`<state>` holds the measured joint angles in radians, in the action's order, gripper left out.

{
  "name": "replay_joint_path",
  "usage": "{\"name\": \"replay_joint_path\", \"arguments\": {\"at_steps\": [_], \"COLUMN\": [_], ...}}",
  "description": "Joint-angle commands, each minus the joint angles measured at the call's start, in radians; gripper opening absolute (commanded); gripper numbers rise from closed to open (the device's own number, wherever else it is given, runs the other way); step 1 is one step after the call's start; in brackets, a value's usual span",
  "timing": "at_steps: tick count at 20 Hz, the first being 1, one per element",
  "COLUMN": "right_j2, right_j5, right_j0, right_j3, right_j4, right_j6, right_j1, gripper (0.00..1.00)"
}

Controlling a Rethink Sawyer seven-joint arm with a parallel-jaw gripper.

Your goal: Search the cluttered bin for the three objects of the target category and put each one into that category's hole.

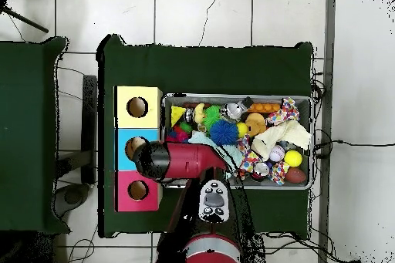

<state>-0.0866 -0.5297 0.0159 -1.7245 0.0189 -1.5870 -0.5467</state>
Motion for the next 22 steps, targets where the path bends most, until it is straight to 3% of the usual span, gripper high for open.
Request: {"name": "replay_joint_path", "arguments": {"at_steps": [1, 7, 8, 15, 22], "right_j2": [0.070, 0.072, 0.074, 0.084, 0.076], "right_j5": [-0.092, -0.073, -0.062, -0.090, -0.032], "right_j0": [0.000, 0.002, 0.004, 0.010, 0.021], "right_j3": [-0.024, -0.019, -0.021, 0.000, -0.058], "right_j4": [-0.038, -0.029, -0.026, -0.008, -0.001], "right_j6": [-0.154, -0.144, -0.141, -0.102, -0.118], "right_j1": [0.009, 0.020, 0.021, 0.028, 0.050], "gripper": [0.00, 0.00, 1.00, 1.00, 1.00]}}
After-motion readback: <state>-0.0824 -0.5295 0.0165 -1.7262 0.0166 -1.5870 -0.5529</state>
